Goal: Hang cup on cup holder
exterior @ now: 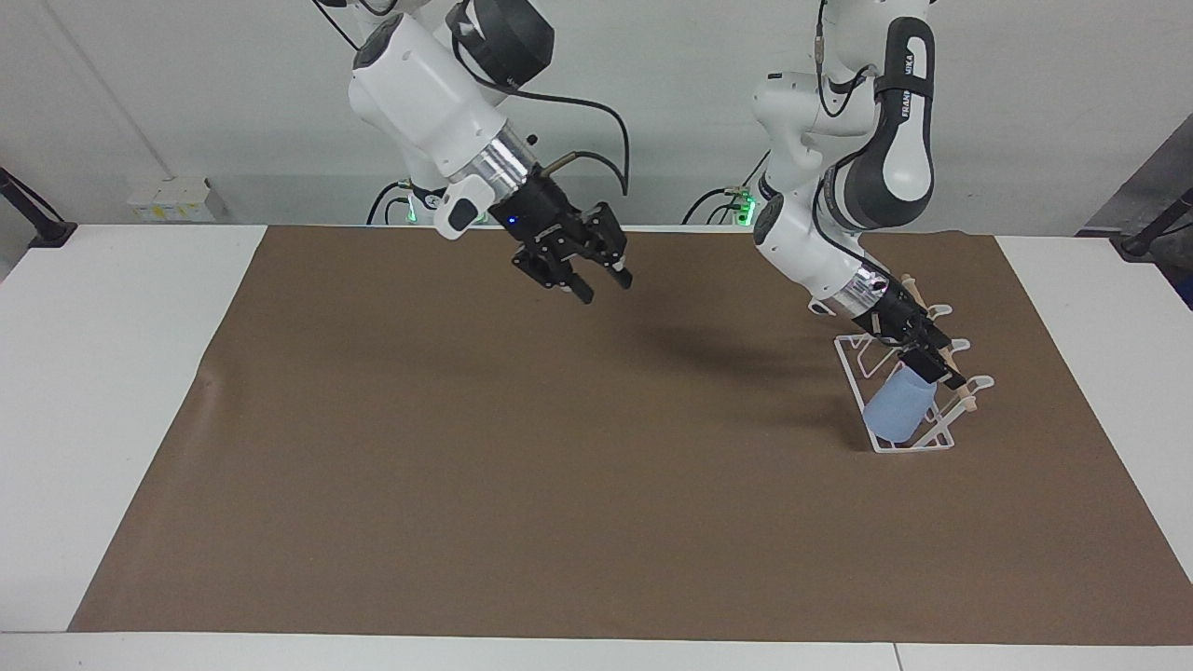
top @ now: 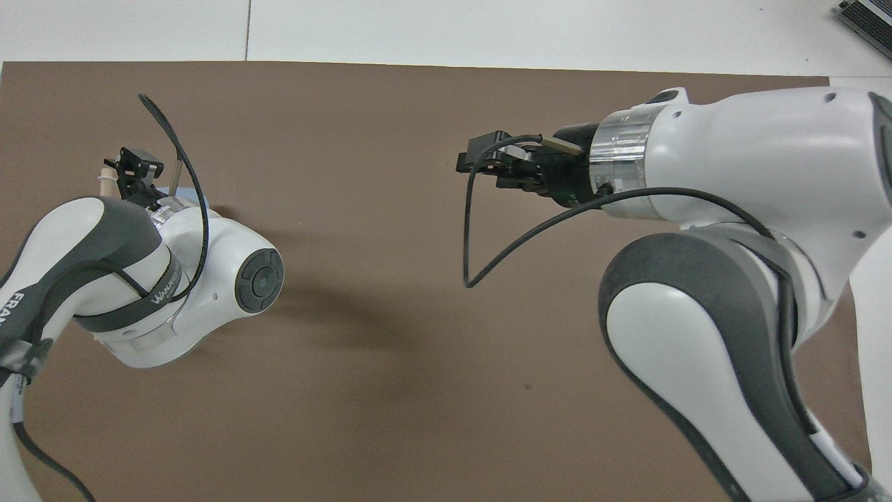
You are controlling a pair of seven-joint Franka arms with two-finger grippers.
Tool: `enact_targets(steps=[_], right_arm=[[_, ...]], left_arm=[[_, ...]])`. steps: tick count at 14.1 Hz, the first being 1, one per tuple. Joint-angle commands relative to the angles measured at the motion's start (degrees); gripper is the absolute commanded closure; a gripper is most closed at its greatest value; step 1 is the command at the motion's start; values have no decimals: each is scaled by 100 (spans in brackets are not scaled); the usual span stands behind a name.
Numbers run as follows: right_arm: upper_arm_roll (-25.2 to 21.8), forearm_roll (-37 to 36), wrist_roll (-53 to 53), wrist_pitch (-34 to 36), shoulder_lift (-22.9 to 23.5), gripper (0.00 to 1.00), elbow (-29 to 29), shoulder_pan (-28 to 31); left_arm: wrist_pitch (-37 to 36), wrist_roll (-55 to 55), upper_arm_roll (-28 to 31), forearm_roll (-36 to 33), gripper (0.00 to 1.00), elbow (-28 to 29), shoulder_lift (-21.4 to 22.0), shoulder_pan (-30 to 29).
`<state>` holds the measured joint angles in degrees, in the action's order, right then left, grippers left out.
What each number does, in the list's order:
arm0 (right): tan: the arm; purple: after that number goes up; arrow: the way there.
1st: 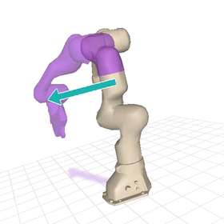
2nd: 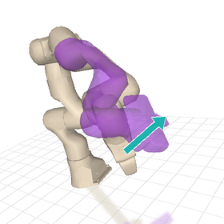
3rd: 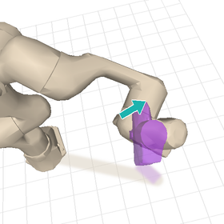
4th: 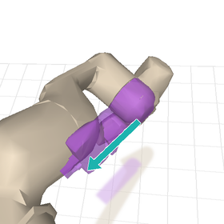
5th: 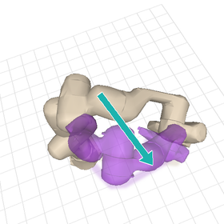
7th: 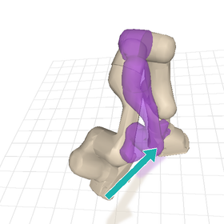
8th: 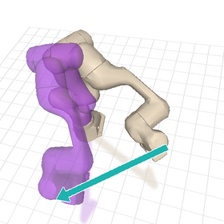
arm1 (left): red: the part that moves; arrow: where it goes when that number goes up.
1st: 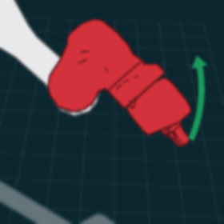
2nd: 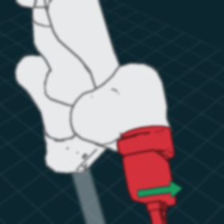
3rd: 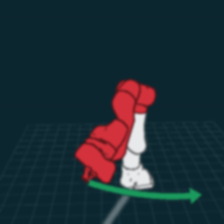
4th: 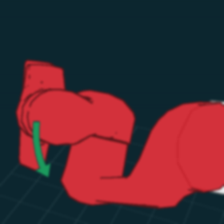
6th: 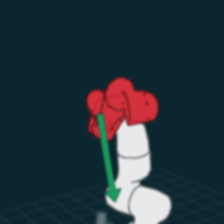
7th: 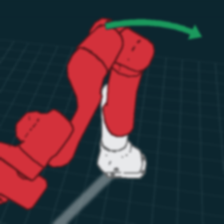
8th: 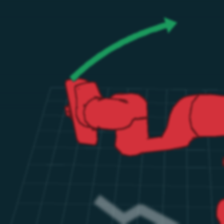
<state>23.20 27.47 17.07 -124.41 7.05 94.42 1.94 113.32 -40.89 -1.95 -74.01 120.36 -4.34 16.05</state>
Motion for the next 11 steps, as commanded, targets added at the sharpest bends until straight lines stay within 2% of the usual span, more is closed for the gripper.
enact_targets(steps=[1, 3, 6, 9, 11], right_arm=[[62, -1107, -1349, 486, -37, 37, 50, 429], [62, -2100, -2047, 777, -81, 37, 59, 570], [62, -3306, -2111, 1112, -151, 37, 146, 693], [62, -3722, -2085, 1112, -257, 39, 523, 921], [79, -3722, -2032, 1069, -327, 39, 848, 1079]], left_arm=[[-196, 169, 10, -123, 0, 110, 144, 100], [-302, 257, 1, -62, 0, 84, 205, 118], [-564, 783, -8, 192, 0, 49, 355, 258], [-1162, 1853, -8, 1132, 0, -346, 363, 417], [-1225, 2199, 1, 1834, 0, -452, 643, 417]])
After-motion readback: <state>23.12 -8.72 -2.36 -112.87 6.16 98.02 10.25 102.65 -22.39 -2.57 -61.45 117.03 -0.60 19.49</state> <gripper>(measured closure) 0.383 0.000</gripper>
